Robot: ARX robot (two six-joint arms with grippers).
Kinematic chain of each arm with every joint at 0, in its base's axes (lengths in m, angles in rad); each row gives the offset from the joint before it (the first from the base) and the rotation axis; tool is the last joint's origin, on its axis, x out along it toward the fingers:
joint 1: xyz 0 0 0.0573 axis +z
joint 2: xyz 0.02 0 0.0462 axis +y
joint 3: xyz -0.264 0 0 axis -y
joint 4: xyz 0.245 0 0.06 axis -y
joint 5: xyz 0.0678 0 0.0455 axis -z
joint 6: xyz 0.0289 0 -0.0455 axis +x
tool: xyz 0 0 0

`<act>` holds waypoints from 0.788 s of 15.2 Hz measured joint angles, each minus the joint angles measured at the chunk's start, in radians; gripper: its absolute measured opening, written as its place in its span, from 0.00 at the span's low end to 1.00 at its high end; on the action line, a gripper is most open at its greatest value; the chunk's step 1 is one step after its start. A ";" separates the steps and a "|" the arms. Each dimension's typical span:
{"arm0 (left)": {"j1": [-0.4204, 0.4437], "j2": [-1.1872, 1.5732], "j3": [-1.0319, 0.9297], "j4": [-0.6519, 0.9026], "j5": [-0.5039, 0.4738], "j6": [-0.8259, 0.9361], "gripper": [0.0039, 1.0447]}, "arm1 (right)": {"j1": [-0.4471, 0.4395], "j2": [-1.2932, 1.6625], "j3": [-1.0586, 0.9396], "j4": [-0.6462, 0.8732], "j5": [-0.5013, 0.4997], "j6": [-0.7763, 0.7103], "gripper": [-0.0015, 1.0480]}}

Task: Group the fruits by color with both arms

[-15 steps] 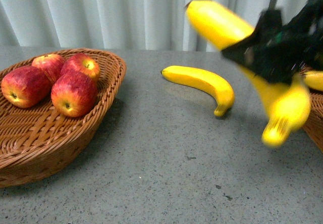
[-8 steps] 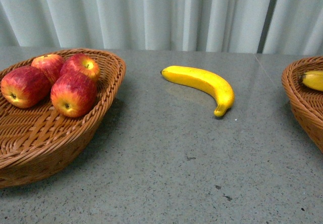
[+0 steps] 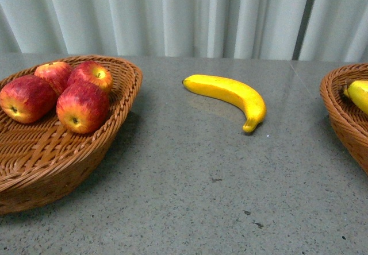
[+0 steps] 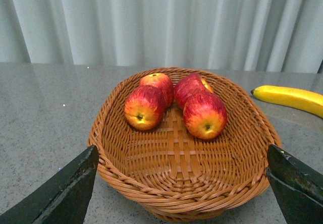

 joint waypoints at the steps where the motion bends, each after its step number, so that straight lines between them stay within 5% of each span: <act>1: 0.000 0.000 0.000 0.000 0.000 0.000 0.94 | 0.052 -0.014 0.042 0.015 0.016 0.027 0.93; 7: 0.000 0.000 0.000 0.000 0.000 0.000 0.94 | 0.352 0.299 0.312 0.098 -0.037 0.348 0.94; 12: 0.000 0.000 0.000 0.000 0.000 0.000 0.94 | 0.416 0.562 0.589 -0.050 -0.001 0.376 0.94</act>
